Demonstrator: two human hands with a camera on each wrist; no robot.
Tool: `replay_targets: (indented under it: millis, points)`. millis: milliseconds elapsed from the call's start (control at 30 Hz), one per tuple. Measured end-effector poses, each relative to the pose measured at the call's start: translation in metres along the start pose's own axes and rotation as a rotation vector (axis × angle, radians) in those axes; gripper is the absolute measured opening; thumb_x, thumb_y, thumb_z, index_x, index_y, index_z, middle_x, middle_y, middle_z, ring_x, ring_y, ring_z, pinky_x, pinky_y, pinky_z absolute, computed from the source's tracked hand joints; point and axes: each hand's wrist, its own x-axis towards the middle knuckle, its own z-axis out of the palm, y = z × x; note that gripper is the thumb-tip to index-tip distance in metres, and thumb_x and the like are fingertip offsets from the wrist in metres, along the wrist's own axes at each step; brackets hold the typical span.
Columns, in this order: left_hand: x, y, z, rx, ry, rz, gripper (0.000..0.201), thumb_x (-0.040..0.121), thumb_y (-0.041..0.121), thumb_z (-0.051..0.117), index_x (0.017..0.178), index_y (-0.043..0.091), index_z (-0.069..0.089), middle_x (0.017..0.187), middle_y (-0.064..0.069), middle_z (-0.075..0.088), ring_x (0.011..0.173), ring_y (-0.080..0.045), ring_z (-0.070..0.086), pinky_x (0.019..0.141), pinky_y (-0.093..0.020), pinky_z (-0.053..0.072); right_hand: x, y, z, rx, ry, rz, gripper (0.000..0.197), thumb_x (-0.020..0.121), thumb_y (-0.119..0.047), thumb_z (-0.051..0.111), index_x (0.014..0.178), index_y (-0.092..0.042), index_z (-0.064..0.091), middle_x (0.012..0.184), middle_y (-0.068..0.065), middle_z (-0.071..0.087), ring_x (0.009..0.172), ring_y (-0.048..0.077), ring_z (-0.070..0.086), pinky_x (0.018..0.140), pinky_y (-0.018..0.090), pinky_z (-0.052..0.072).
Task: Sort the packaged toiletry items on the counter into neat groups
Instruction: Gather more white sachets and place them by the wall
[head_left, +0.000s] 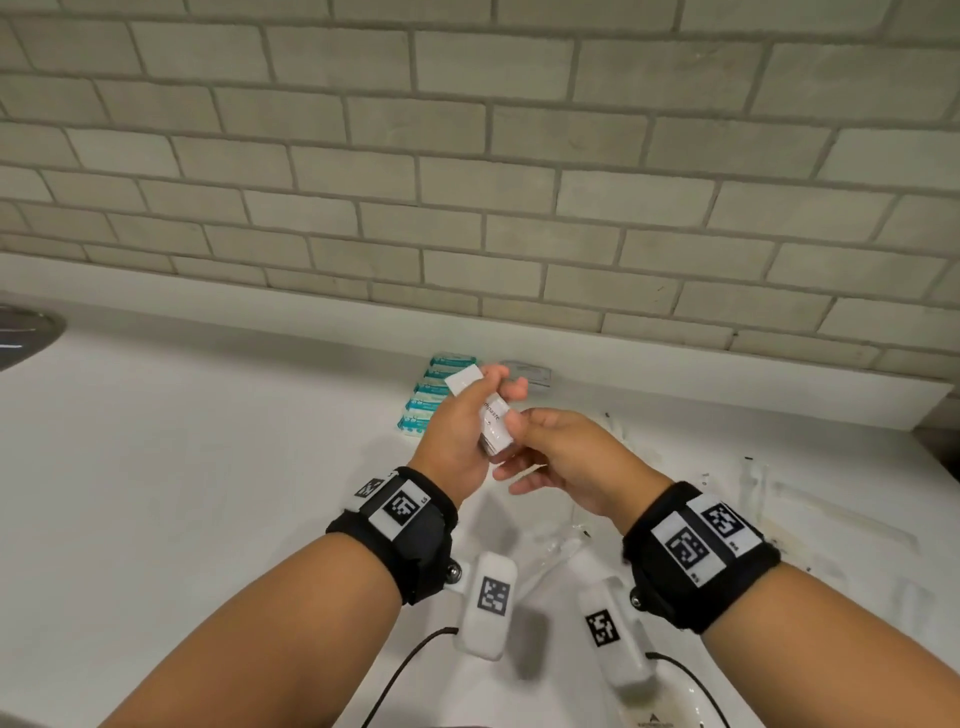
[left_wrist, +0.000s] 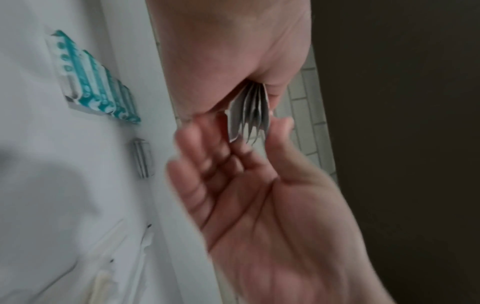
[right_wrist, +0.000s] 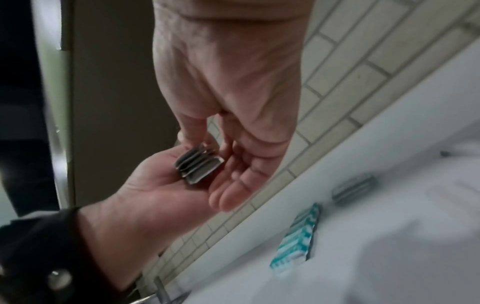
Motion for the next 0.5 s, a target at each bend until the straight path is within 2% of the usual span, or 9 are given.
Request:
replay_targets:
  millis: [133,233,267,333,400,433,500]
  points:
    - [0.008,-0.019,-0.015,0.011,0.031,-0.037,0.007,0.097,0.018,0.051,0.096,0.014,0.056,0.082,-0.004,0.067,0.079,-0.019,0.066,0.078,-0.037,0.049,0.021,0.011,0.003,0.08,0.006,0.043,0.012,0.095,-0.015,0.059,0.094,-0.003,0.063,0.075,0.014,0.067,0.058,0.018,0.065,0.057,0.027,0.058]
    - [0.013,-0.028,-0.044,0.167,-0.012,-0.098,0.004,0.094,0.018,0.055,0.094,0.015,0.057,0.086,-0.005,0.066,0.082,-0.021,0.062,0.082,-0.036,0.046,0.035,0.028,-0.005,-0.015,-0.035,0.163,0.011,0.093,-0.013,0.061,0.091,-0.003,0.062,0.067,0.012,0.067,0.053,0.016,0.065,0.052,0.024,0.056]
    - [0.015,-0.031,-0.057,0.279,-0.036,-0.134,0.009,0.091,0.023,0.06,0.096,0.015,0.058,0.089,-0.004,0.065,0.084,-0.021,0.06,0.085,-0.036,0.044,0.039,0.034,-0.008,-0.065,-0.054,0.214,0.011,0.093,-0.013,0.061,0.091,-0.003,0.062,0.064,0.012,0.067,0.052,0.016,0.065,0.051,0.023,0.055]
    - [0.018,-0.032,-0.08,0.618,-0.039,-0.223,0.034,0.083,0.031,0.07,0.111,0.017,0.056,0.099,-0.001,0.063,0.09,-0.017,0.057,0.088,-0.03,0.042,0.047,0.045,-0.013,-0.198,-0.083,0.322,0.011,0.092,-0.013,0.062,0.088,-0.003,0.061,0.06,0.012,0.067,0.051,0.017,0.064,0.051,0.025,0.055]
    - [0.019,-0.027,-0.094,0.982,-0.025,-0.251,0.05,0.081,0.03,0.075,0.124,0.017,0.053,0.115,0.0,0.061,0.1,-0.013,0.058,0.089,-0.024,0.043,0.054,0.057,-0.014,-0.347,-0.122,0.425,0.014,0.093,-0.013,0.062,0.086,0.0,0.06,0.056,0.011,0.066,0.049,0.019,0.064,0.051,0.028,0.055]
    - [0.018,-0.024,-0.096,1.133,-0.081,-0.24,0.054,0.08,0.028,0.075,0.128,0.017,0.053,0.122,0.0,0.06,0.105,-0.013,0.058,0.091,-0.022,0.043,0.058,0.062,-0.012,-0.411,-0.14,0.476,0.016,0.093,-0.013,0.061,0.086,0.001,0.059,0.055,0.011,0.066,0.048,0.019,0.063,0.05,0.027,0.054]
    - [0.018,-0.024,-0.097,1.441,-0.28,-0.193,0.062,0.079,0.032,0.077,0.134,0.019,0.053,0.13,0.002,0.057,0.114,-0.012,0.055,0.095,-0.019,0.039,0.064,0.07,-0.008,-0.478,-0.158,0.559,0.018,0.094,-0.015,0.06,0.088,0.002,0.058,0.056,0.012,0.063,0.047,0.018,0.059,0.049,0.026,0.051]
